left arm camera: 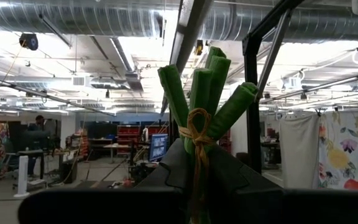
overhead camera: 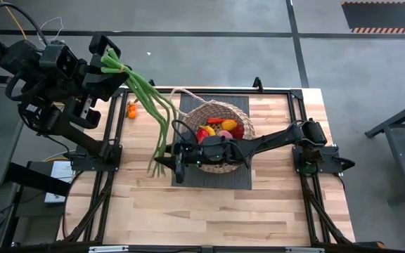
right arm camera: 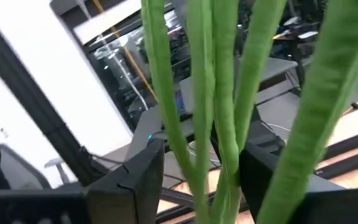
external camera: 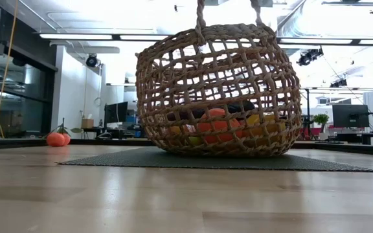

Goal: Build produce basket
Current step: Put the string beans into the woven basket

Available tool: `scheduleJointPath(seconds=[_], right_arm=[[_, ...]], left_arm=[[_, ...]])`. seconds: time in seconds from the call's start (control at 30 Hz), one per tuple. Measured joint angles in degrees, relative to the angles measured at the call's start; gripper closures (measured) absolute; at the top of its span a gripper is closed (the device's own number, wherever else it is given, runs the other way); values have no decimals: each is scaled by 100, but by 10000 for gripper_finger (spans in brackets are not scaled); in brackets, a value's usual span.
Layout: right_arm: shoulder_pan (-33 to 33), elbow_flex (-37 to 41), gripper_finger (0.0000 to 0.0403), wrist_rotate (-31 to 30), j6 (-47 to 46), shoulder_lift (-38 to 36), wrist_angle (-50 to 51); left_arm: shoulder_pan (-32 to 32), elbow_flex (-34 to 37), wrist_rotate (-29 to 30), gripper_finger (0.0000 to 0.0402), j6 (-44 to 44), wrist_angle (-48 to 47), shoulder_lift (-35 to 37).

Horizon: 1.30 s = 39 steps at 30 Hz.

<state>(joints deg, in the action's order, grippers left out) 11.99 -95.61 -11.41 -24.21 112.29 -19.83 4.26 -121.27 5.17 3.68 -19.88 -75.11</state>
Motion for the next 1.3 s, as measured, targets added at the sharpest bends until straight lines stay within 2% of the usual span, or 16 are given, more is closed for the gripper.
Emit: scheduleJointPath(seconds=[0.23, 0.53, 0.67, 1.17, 1.3], right_arm=[[-51, 0, 213, -86, 219, 0, 58], [-125, 1, 180, -61, 261, 0, 78], [-125, 0, 178, -8, 369, 0, 76], [-123, 2, 244, 3, 357, -9, 28], [-123, 0, 279, 3, 177, -9, 15]], left_arm=[[1, 0, -6, 387, -52, 0, 0], [1, 2, -107, 387, -197, 13, -51], [1, 4, -109, 387, -136, -2, -72], [1, 4, -89, 387, -74, 10, -118], [1, 4, -17, 387, -44, 40, -116]])
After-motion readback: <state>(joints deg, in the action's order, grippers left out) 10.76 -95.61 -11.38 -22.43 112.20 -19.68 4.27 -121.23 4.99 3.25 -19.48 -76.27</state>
